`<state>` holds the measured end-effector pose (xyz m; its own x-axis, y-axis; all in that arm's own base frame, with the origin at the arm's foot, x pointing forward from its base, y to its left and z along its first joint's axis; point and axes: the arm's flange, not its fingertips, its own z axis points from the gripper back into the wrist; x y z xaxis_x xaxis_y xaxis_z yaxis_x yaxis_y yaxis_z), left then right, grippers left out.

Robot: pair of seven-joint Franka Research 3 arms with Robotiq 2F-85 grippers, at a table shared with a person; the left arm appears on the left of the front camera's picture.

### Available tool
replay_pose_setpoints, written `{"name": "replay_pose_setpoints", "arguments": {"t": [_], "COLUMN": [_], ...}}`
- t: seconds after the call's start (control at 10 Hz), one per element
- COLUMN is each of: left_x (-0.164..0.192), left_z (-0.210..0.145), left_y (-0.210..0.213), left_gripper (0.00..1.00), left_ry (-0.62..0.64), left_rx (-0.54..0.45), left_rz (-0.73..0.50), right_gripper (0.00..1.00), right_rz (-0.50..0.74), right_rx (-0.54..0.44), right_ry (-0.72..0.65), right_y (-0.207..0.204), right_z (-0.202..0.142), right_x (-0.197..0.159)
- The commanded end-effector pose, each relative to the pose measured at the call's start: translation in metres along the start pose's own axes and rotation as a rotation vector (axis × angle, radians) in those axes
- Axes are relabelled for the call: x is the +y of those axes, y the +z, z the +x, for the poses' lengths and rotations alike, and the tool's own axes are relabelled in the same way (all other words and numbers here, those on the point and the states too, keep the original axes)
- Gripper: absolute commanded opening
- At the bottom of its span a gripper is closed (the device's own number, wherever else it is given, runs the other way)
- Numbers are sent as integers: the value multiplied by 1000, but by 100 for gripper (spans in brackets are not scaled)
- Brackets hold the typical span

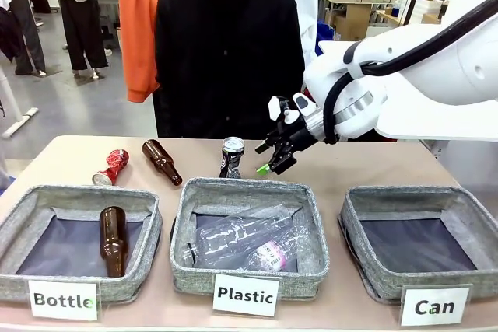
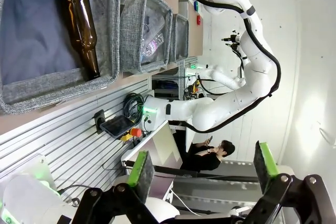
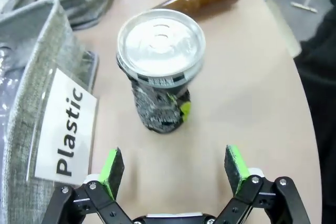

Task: Sort the can waste into the basket.
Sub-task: Pick up the can waste from the table and place it in the right Fabric basket.

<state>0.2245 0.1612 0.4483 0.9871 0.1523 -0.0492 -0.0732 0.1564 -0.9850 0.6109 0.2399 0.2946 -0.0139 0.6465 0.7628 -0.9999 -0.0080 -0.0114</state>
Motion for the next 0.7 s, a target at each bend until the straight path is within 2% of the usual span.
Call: {"name": "replay_pose_setpoints", "arguments": {"t": [0.0, 0.2, 0.6], "left_x": [-4, -4, -4], "left_z": [0, 0, 0], "left_y": [0, 0, 0], "left_gripper": [100, 100, 100], "left_ry": [-1, -1, -1], "left_rx": [-3, -3, -3], "left_rz": [-17, -17, -17], "right_gripper": [100, 100, 100], "right_rz": [34, 112, 140], "right_rx": [-33, -97, -192], "right_ry": [42, 19, -3], "right_y": [-10, -26, -50], "right_z": [5, 2, 8], "right_x": [-13, -16, -19]}}
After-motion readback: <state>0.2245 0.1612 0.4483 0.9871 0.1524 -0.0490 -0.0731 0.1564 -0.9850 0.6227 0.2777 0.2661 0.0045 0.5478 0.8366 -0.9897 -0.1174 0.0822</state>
